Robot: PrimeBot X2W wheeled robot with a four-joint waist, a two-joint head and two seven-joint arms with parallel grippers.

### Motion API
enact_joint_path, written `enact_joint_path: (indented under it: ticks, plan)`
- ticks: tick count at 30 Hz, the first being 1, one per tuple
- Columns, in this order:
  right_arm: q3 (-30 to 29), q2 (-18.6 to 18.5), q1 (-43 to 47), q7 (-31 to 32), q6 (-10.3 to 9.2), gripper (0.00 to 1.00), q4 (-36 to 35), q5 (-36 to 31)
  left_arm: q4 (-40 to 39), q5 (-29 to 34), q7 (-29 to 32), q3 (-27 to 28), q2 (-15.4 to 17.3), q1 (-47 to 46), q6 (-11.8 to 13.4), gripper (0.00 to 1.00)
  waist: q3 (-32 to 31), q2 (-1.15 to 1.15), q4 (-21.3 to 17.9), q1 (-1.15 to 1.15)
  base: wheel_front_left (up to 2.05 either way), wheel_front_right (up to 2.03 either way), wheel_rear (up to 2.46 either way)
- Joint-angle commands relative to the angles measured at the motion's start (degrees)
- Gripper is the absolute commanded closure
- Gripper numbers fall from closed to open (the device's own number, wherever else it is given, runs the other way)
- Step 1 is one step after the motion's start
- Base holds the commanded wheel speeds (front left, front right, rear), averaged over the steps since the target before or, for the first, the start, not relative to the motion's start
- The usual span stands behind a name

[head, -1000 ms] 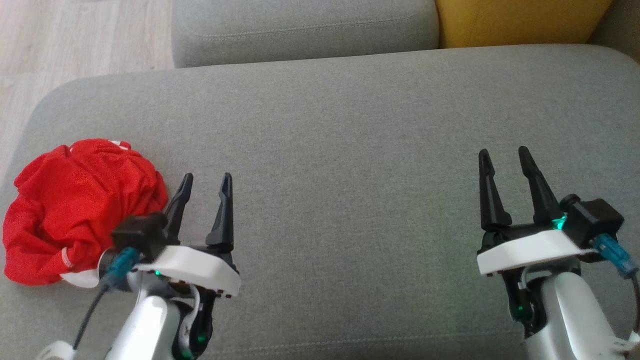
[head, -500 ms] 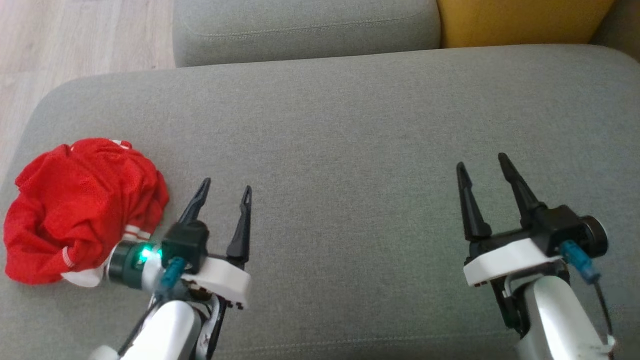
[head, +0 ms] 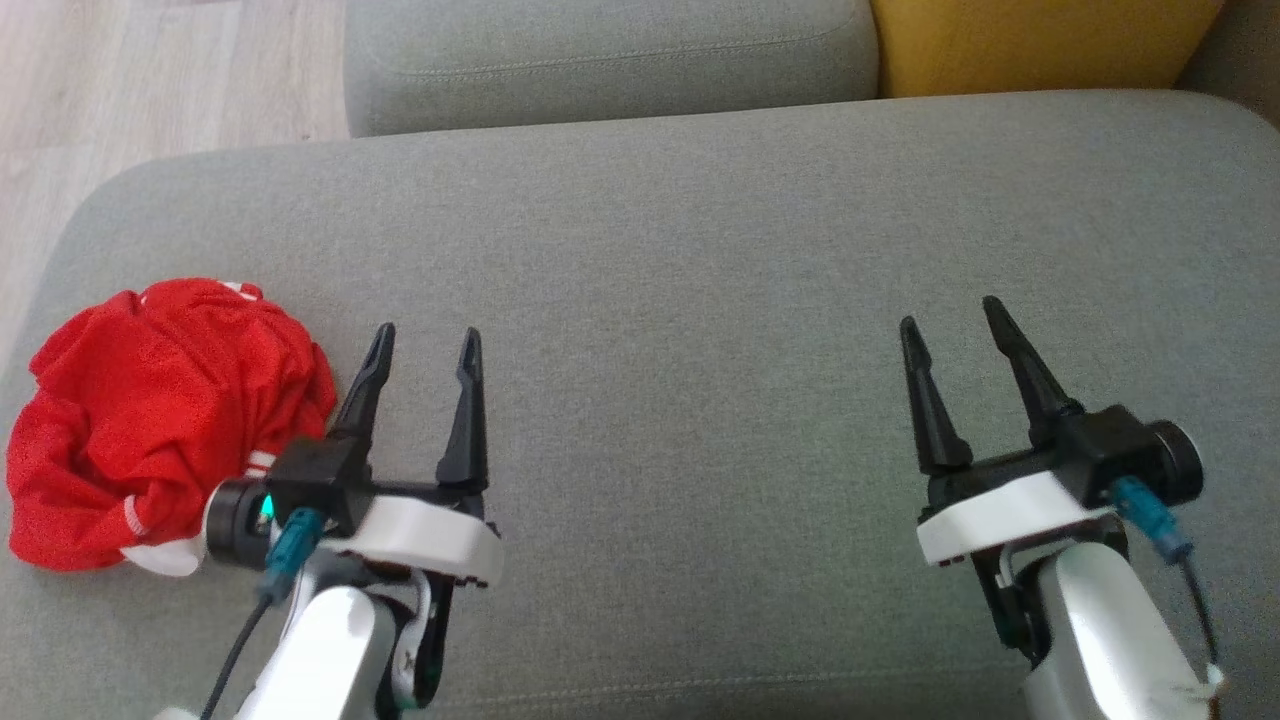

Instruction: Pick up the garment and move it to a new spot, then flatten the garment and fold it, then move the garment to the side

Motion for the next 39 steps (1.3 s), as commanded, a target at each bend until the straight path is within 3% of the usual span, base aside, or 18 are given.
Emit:
enact_joint_path:
  ticks: [1, 4, 11, 19, 31, 39]
  plan:
    - [1.2, -0.1, -2.0, -0.9, 0.42, 0.00, -1.3, 2.1, -2.1, 1.2, -0.9, 3.4, -0.1, -1.0, -1.2, 0.00, -0.1, 0.00, -0.1, 0.00, 0.00, 0.00, 0.00]
    - [0.8, -0.1, -1.8, -0.8, 0.43, 0.00, -0.8, 6.8, -1.9, 2.2, -1.4, 6.2, -1.8, -0.1, -3.0, 0.00, 0.1, 0.00, 0.1, 0.00, 0.00, 0.00, 0.00]
    - [1.4, -0.1, -1.7, 0.2, 0.44, 0.00, -0.1, 7.5, 2.4, 3.2, -1.7, 10.6, -4.6, 1.6, -8.1, 0.00, 0.2, 0.00, 0.1, 0.00, 0.00, 0.00, 0.00]
    - [1.2, -0.1, -1.8, 0.6, 0.44, 0.00, 0.0, 6.5, 5.2, 4.6, -1.7, 12.3, -6.0, 1.2, -10.5, 0.00, 0.2, 0.00, 0.2, 0.00, 0.00, 0.00, 0.00]
    - [1.1, -0.1, -1.6, 1.1, 0.44, 0.00, 0.3, 6.1, 5.9, 6.1, -1.7, 13.6, -6.6, 0.9, -11.3, 0.00, 0.3, 0.00, 1.3, 0.00, 0.00, 0.00, 0.00]
    - [3.2, -0.1, -1.2, 1.9, 0.44, 0.00, 0.6, 7.6, 5.1, 5.5, -1.7, 14.3, -6.7, 1.5, -10.5, 0.00, 0.0, 0.00, 7.4, 0.00, 0.00, 0.00, 0.00]
